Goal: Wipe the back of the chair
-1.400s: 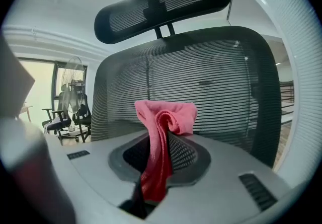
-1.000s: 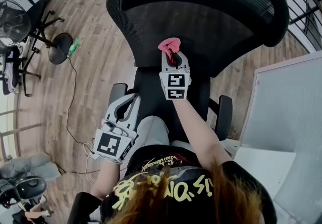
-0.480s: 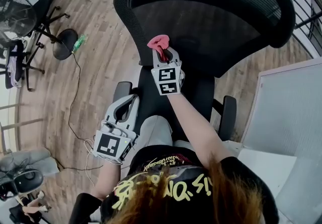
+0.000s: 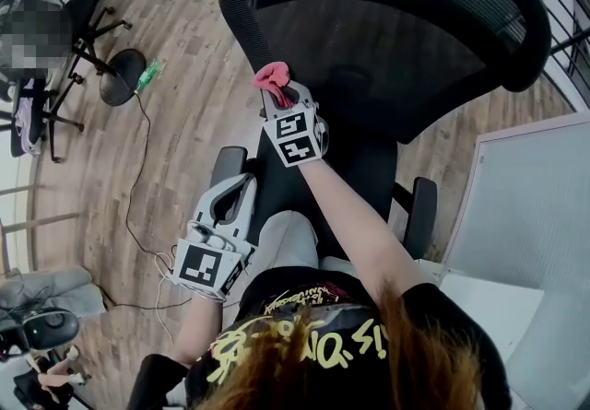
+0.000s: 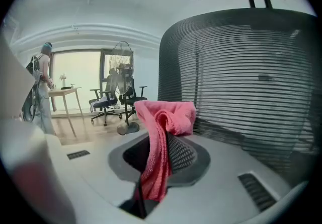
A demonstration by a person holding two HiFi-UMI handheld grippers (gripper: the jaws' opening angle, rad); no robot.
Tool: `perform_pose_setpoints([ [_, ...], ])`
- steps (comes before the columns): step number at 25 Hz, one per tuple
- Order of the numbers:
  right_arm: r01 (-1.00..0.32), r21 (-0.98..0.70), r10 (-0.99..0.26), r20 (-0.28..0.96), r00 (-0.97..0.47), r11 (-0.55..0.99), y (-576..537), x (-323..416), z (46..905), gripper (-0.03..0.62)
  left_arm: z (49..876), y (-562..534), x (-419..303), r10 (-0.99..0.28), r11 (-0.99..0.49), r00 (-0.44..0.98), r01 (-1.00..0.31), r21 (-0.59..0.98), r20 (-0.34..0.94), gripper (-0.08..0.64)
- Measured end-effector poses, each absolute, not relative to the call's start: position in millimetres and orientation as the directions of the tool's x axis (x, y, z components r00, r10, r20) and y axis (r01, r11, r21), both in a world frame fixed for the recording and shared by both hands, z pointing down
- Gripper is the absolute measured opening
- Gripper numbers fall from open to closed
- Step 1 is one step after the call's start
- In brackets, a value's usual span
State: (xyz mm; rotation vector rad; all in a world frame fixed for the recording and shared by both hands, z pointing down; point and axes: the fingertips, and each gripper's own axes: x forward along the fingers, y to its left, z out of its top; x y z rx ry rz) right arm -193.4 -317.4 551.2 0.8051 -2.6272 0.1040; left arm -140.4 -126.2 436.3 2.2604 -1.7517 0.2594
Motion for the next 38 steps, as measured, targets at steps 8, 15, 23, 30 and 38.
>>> perform_pose_setpoints([
  [8, -0.474, -0.016, -0.419, 0.444, -0.792, 0.880, -306.8, -219.0, 557.7, 0.061, 428.5, -129.6, -144.5, -0.930, -0.232, 0.248, -0.969, 0.089, 0.272, -0.011],
  [15, -0.300, -0.116, -0.216, 0.459, -0.862, 0.947, -283.4, -248.0, 555.6, 0.061, 433.0, -131.8, -143.4, -0.917, -0.244, 0.264, -0.964, 0.102, 0.299, -0.011],
  [23, -0.269, -0.076, -0.256, 0.148, -0.955, 0.960, -260.3, -188.8, 466.1, 0.061, 419.0, -143.0, -136.1, -0.916, -0.284, 0.303, -0.953, 0.110, 0.263, -0.011],
  [30, -0.569, -0.109, -0.570, 0.024, -0.821, 0.815, -291.8, -22.5, 433.6, 0.061, 408.9, -164.3, -118.1, -0.897, -0.364, 0.377, -0.926, 0.100, 0.230, -0.011],
  [38, -0.893, -0.071, -0.887, 0.107, -0.449, 0.444, -311.2, 176.6, 458.6, 0.061, 402.6, -176.8, -92.3, -0.862, -0.447, 0.456, -0.890, 0.091, 0.221, -0.011],
])
